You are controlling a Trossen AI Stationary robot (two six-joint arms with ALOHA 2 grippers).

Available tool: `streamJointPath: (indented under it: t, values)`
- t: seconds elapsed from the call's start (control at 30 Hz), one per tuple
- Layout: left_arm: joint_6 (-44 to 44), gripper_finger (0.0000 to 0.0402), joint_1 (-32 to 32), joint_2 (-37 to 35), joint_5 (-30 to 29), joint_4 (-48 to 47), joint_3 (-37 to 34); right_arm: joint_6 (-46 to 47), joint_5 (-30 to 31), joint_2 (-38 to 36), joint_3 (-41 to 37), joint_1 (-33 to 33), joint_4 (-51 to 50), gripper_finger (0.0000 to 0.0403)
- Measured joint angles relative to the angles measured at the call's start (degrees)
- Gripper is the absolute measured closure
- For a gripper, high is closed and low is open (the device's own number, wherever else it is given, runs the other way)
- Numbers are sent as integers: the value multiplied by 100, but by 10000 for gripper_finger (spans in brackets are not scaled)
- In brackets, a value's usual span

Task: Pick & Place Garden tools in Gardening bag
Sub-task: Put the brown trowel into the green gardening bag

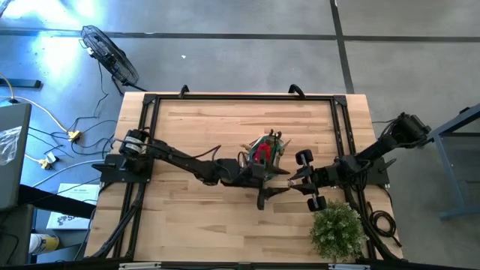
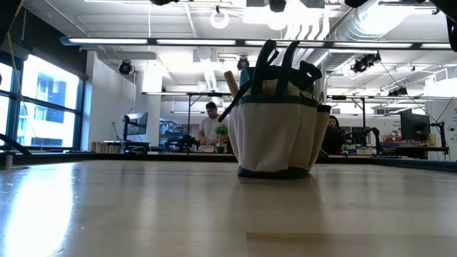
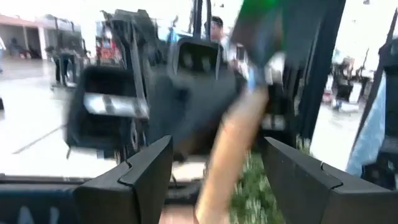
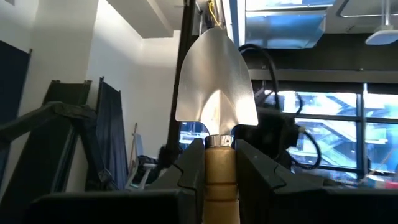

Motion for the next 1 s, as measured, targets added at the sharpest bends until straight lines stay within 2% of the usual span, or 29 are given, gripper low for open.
streamJointPath:
  t: [0.2,0.53,0.7,0.87,0.9,1.0]
  values:
    - [0,164,0,308,302,-68,270,-65,93,2,0,-4,-15,350]
    - [206,170,0,414,-123,-117,428,-76,89,2,-2,0,-103,350]
    - [343,222,0,414,-357,-144,428,-71,83,2,-2,0,-136,350]
    - [780,332,-13,414,-686,-303,431,63,179,4,-5,-9,-173,336]
    - [789,342,-13,414,-677,-311,428,79,186,4,-7,-9,-187,332]
    - [810,337,-13,414,-694,-348,428,75,182,4,-7,-9,-246,329]
